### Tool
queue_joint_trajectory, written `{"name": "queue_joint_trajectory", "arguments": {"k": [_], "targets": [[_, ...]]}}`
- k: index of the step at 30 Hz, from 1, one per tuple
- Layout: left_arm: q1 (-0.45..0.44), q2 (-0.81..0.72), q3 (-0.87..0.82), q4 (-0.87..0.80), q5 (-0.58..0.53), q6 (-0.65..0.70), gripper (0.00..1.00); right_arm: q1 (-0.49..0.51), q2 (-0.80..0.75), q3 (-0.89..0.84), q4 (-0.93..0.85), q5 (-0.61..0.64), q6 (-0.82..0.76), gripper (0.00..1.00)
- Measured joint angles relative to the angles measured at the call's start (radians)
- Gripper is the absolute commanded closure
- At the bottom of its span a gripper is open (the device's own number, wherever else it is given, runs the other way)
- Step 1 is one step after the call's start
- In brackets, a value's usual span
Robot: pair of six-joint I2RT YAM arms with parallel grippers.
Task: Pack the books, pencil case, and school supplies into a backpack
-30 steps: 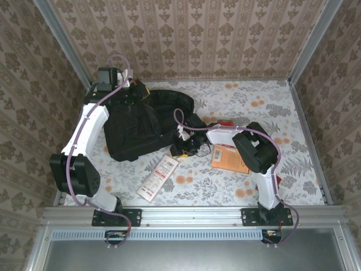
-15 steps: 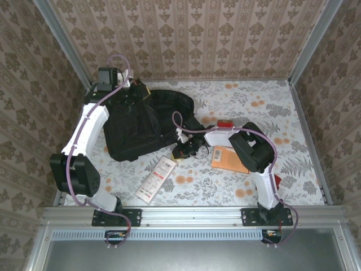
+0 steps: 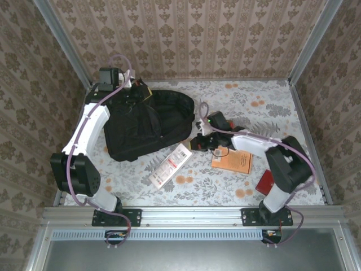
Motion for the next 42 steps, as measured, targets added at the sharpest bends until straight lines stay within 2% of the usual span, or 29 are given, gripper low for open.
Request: {"name": "queue_joint_trajectory", "arguments": {"k": [4, 10, 16, 23, 28, 42], "targets": [[-0.031, 0.016, 0.018, -0.016, 0.008, 0.007, 1.0, -0.061, -0.217, -0.059, -0.052, 0.083, 0.006, 1.0], [-0.086, 0.04, 0.06, -0.049, 0.024, 0.014, 1.0, -0.14, -0.504, -0.052, -0.175, 0.176, 0.008, 1.0], [-0.098, 0.04, 0.062, -0.048, 0.061, -0.009, 1.0, -0.188, -0.632, 0.062, -0.321, 0.239, 0.006, 1.0], [-0.113, 0.04, 0.072, -0.048, 0.089, -0.045, 1.0, -0.193, -0.636, 0.268, -0.399, 0.253, 0.009, 1.0], [-0.115, 0.04, 0.075, -0.048, 0.118, -0.066, 1.0, -0.193, -0.579, 0.402, -0.39, 0.251, 0.044, 1.0], [-0.115, 0.027, 0.113, -0.048, 0.184, -0.113, 1.0, -0.174, -0.338, 0.483, -0.183, 0.227, 0.246, 1.0]]}}
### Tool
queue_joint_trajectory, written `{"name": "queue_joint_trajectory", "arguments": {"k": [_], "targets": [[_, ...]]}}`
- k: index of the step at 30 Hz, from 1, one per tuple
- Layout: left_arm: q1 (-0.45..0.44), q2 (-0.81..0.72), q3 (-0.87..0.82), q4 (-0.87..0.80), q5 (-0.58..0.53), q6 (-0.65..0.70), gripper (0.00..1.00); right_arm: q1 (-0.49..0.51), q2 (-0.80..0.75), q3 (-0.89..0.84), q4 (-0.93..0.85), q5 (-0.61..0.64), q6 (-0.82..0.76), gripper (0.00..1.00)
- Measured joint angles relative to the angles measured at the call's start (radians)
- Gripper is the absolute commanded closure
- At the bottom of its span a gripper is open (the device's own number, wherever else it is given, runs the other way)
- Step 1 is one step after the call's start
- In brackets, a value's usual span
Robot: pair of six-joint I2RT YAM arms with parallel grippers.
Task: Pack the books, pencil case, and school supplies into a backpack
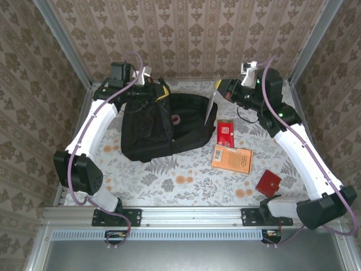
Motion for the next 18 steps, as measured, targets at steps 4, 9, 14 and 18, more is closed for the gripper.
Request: {"name": "queue_joint_trajectory", "arguments": {"k": [4, 9, 14, 18], "targets": [[0.0, -0.005, 0.003, 0.0, 0.01, -0.005, 1.0, 0.043, 0.045, 0.071, 0.022, 0.0, 0.018, 1.0], [0.0, -0.011, 0.007, 0.001, 0.014, -0.017, 1.0, 0.079, 0.083, 0.137, 0.065, 0.003, 0.031, 1.0], [0.002, -0.013, 0.008, 0.006, 0.024, -0.032, 1.0, 0.107, 0.162, 0.149, 0.131, 0.003, 0.066, 1.0], [0.01, -0.014, 0.008, 0.026, 0.029, -0.058, 1.0, 0.141, 0.248, 0.137, 0.192, 0.003, 0.105, 1.0]]}}
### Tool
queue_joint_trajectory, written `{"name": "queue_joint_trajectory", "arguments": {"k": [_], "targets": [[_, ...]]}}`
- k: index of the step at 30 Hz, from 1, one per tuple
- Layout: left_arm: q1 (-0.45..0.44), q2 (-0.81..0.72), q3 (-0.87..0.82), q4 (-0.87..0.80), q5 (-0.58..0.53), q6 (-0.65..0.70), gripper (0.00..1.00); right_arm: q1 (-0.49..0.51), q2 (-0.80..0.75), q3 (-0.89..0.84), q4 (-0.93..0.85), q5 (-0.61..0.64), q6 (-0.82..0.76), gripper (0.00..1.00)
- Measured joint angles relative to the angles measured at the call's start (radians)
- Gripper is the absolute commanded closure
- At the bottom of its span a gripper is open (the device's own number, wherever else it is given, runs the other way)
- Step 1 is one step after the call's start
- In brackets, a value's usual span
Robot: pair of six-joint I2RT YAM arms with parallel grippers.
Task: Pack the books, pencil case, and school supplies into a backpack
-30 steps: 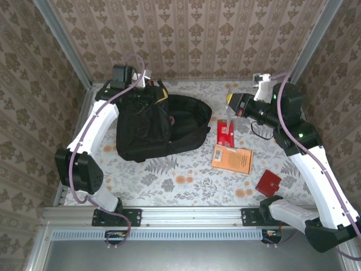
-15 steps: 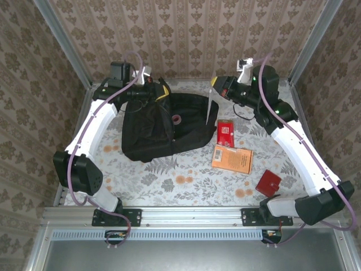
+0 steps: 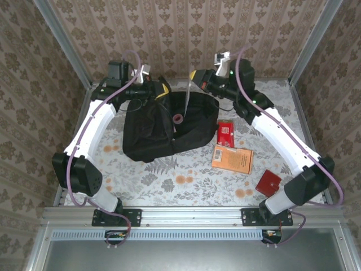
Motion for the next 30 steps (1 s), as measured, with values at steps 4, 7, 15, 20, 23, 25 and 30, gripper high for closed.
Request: {"name": "queue_joint_trajectory", "arguments": {"k": [4, 7, 15, 20, 23, 25, 30], "targets": [[0.015, -0.01, 0.0, 0.008, 0.002, -0.017, 1.0, 0.029, 0.05, -0.072, 0.11, 0.0, 0.064, 1.0], [0.027, -0.025, 0.0, 0.009, 0.003, -0.019, 1.0, 0.048, 0.089, -0.111, 0.178, 0.0, 0.106, 1.0], [0.053, -0.061, 0.0, 0.015, 0.008, -0.038, 1.0, 0.081, 0.13, -0.16, 0.243, 0.0, 0.136, 1.0], [0.061, -0.067, 0.0, 0.028, 0.008, -0.043, 1.0, 0.083, 0.138, -0.148, 0.101, 0.002, 0.039, 1.0], [0.064, -0.067, -0.001, 0.028, 0.009, -0.043, 1.0, 0.083, 0.185, -0.081, -0.058, 0.014, -0.056, 0.99], [0.064, -0.067, -0.001, 0.028, 0.009, -0.043, 1.0, 0.083, 0.219, -0.036, -0.152, 0.023, -0.117, 0.93], [0.064, -0.067, -0.003, 0.028, 0.011, -0.043, 1.0, 0.089, 0.3, 0.077, -0.336, 0.023, -0.233, 0.81]]}}
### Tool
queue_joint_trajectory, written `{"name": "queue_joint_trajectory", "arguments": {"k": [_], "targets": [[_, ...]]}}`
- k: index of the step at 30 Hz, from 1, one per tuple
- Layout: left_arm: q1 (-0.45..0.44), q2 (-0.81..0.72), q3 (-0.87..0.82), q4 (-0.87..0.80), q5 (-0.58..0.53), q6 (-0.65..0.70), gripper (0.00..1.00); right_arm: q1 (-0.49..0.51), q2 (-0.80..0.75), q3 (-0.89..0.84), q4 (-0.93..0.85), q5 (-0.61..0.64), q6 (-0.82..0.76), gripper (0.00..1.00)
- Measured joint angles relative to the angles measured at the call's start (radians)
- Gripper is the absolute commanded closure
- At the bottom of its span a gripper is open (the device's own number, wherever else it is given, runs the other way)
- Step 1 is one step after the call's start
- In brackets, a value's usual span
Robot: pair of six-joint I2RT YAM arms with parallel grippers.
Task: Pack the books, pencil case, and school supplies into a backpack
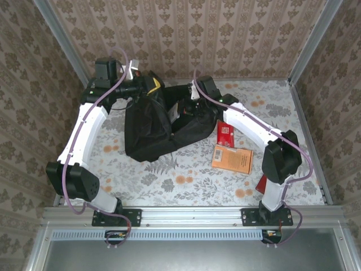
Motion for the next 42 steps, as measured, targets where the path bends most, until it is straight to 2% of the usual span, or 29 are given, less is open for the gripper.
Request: {"name": "queue_joint_trajectory", "arguments": {"k": [4, 11, 16, 22, 30, 36, 42], "targets": [[0.0, 0.0, 0.0, 0.0, 0.0, 0.0, 1.0, 0.026, 0.047, 0.069, -0.084, 0.0, -0.057, 0.6], [0.0, 0.0, -0.006, 0.0, 0.002, 0.001, 1.0, 0.08, 0.066, 0.11, -0.156, 0.035, -0.121, 0.43], [0.0, 0.0, -0.015, -0.001, 0.004, 0.002, 1.0, 0.072, 0.035, 0.085, -0.195, 0.129, -0.153, 0.29], [0.001, 0.0, -0.019, 0.007, 0.004, 0.008, 1.0, 0.063, -0.058, 0.062, -0.238, 0.257, -0.189, 0.27], [0.001, 0.0, -0.019, 0.011, 0.003, 0.039, 1.0, 0.06, -0.199, -0.031, -0.222, 0.338, -0.235, 0.27], [-0.022, 0.0, -0.025, -0.005, -0.029, 0.076, 1.0, 0.015, -0.317, -0.133, -0.17, 0.288, -0.243, 0.27], [-0.144, 0.036, -0.026, -0.002, -0.051, 0.086, 1.0, -0.057, -0.321, -0.178, -0.117, 0.144, -0.183, 0.27]]}}
